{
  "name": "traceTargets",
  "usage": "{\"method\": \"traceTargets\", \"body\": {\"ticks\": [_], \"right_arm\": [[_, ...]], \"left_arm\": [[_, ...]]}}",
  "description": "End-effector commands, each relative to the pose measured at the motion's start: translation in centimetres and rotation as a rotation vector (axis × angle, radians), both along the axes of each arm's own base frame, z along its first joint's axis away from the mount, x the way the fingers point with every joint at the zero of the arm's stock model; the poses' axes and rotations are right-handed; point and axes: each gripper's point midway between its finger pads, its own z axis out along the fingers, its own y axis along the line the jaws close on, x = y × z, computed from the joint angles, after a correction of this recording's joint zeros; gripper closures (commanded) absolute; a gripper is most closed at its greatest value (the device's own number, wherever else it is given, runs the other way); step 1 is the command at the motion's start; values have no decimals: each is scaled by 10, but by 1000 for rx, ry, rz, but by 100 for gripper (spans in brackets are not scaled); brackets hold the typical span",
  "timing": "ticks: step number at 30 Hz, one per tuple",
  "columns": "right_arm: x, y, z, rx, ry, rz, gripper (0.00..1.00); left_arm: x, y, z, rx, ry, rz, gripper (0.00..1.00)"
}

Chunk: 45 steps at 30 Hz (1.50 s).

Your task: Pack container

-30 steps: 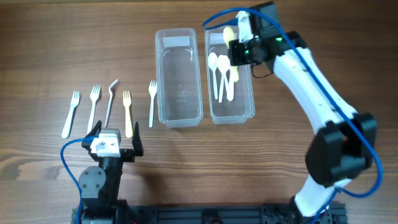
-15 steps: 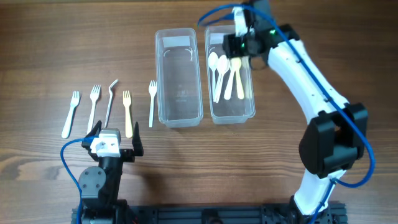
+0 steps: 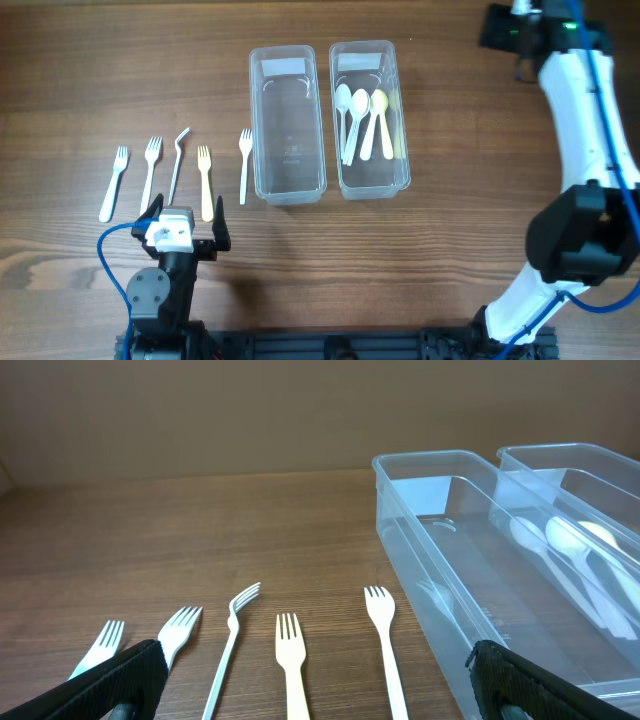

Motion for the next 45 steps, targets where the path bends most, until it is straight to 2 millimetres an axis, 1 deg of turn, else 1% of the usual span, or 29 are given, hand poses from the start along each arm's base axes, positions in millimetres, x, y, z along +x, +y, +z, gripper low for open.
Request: {"method": "traceTargets", "body": {"ticks": [1, 3, 5, 12, 14, 15, 18, 19, 21, 24, 28, 30, 32, 35, 37, 42, 44, 45], "right_arm": [[-7, -36, 8, -19, -17, -81, 1], [-9, -46, 8, -19, -17, -99, 0], [-10, -50, 8, -20, -16, -107, 0], [-10, -51, 9, -21, -17, -107, 0], [-10, -51, 9, -21, -17, -107, 0], [-10, -51, 9, -21, -17, -107, 0], [-10, -51, 9, -21, -17, -107, 0], [-10, -51, 9, -21, -17, -106, 0], [-10, -51, 9, -21, -17, -106, 0], [-10, -51, 9, -21, -17, -106, 0], [-10, -51, 9, -21, -17, -106, 0], [-10, -51, 9, -21, -17, -106, 0], [-10, -51, 9, -21, -17, -106, 0], [-10, -51, 9, -21, -17, -106, 0], [-10, -51, 9, -21, -17, -107, 0], [-10, -51, 9, -21, -17, -107, 0], [-10, -51, 9, -21, -17, -107, 0], [-10, -51, 9, -21, -17, -106, 0]], "left_arm": [[0, 0, 0, 14, -6, -3, 0], [0, 0, 0, 14, -6, -3, 0], [0, 0, 0, 14, -6, -3, 0], [0, 1, 0, 15, -6, -1, 0], [0, 8, 1, 22, -10, 43, 0], [0, 9, 2, 22, -14, 45, 1], [1, -1, 9, 1, -41, -9, 0], [1, -4, 12, -6, -52, -27, 0], [0, -4, 20, -83, -65, -13, 0], [-2, -3, 41, -173, -84, -1, 0], [-3, 1, 68, -178, -47, 28, 0], [1, 1, 84, -173, -11, 32, 0], [8, 1, 100, -154, 28, 31, 0], [31, 1, 128, -94, 124, 25, 0], [50, 1, 141, -49, 210, 18, 0], [105, 1, 157, -40, 448, 20, 0], [134, 1, 164, -40, 482, 21, 0], [142, 1, 165, -41, 489, 21, 0]]}}
